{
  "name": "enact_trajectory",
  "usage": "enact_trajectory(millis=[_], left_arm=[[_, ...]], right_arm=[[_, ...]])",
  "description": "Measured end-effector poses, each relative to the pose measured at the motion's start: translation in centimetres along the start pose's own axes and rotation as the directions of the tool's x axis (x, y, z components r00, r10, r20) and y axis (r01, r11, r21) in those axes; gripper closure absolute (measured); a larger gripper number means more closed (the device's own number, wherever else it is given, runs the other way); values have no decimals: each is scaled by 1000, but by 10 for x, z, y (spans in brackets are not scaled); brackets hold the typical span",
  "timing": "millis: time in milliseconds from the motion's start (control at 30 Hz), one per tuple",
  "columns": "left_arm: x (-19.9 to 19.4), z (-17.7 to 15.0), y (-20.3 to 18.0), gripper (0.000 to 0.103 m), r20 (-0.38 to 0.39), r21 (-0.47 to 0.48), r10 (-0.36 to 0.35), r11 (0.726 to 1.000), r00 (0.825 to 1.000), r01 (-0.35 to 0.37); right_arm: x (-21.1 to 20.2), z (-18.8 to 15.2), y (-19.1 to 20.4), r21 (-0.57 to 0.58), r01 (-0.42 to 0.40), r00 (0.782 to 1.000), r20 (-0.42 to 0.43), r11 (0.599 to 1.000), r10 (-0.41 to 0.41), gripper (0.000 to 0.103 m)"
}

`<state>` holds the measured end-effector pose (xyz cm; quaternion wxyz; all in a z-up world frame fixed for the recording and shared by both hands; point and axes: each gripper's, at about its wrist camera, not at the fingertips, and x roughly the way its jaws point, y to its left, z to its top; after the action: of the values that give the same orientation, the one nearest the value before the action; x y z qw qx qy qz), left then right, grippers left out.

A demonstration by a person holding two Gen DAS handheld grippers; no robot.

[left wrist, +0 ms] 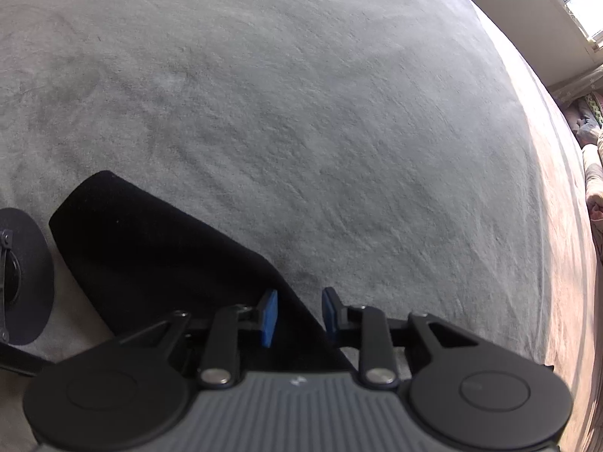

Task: Fold clothes
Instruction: 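Grasp the other black sleeve with the left gripper while the right gripper grasps it too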

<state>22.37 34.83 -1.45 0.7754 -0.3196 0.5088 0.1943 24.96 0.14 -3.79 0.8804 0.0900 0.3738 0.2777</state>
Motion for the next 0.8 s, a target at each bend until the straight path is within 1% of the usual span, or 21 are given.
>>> enact_trajectory(millis=[33, 67, 133, 167, 233, 300, 433, 500, 533, 633, 700, 733, 800], left_arm=[[1, -1, -2, 94, 5, 0, 19, 1000, 1000, -19], [1, -3, -4, 98, 10, 0, 37, 999, 999, -37], [1, -7, -8, 101, 28, 12, 59, 998, 998, -59], [0, -9, -10, 102, 42, 22, 63, 998, 997, -64], [-3, -16, -15, 102, 74, 50, 67, 996, 995, -71], [-8, -23, -16, 102, 110, 66, 53, 996, 993, -60], [-25, -27, -6, 102, 199, 40, 17, 999, 980, -25], [-31, -24, -3, 102, 250, 18, 4, 1000, 968, -9], [-35, -21, -2, 102, 283, 12, 5, 1000, 959, -9], [-46, -19, -4, 102, 396, 8, 6, 1000, 918, -10], [-48, -19, -4, 102, 438, -3, -4, 1000, 899, 7], [-48, -18, -4, 102, 454, -6, -9, 1000, 891, 14], [-39, -17, -4, 102, 464, -1, -17, 1000, 886, 19]], right_arm=[[1, 0, -2, 10, 17, 1000, 7, 1000, -17, 81], [2, 0, -5, 19, 23, 1000, 12, 1000, -23, 90], [3, 0, -8, 36, 18, 1000, 20, 999, -19, 94], [2, 0, -10, 41, 15, 1000, 26, 999, -16, 99], [2, 0, -13, 53, 6, 999, 37, 999, -8, 100], [0, 0, -16, 69, -10, 999, 53, 998, 6, 101], [-4, 2, -21, 107, -37, 996, 88, 994, 27, 101], [-6, 3, -21, 116, -40, 993, 111, 992, 27, 101], [-7, 3, -21, 117, -40, 992, 127, 992, 25, 101], [-13, 3, -21, 121, -41, 980, 196, 992, 16, 101], [-18, 3, -22, 125, -50, 967, 255, 991, 16, 102], [-20, 2, -23, 129, -58, 959, 282, 990, 19, 102], [-19, 2, -26, 137, -83, 951, 306, 987, 38, 101]])
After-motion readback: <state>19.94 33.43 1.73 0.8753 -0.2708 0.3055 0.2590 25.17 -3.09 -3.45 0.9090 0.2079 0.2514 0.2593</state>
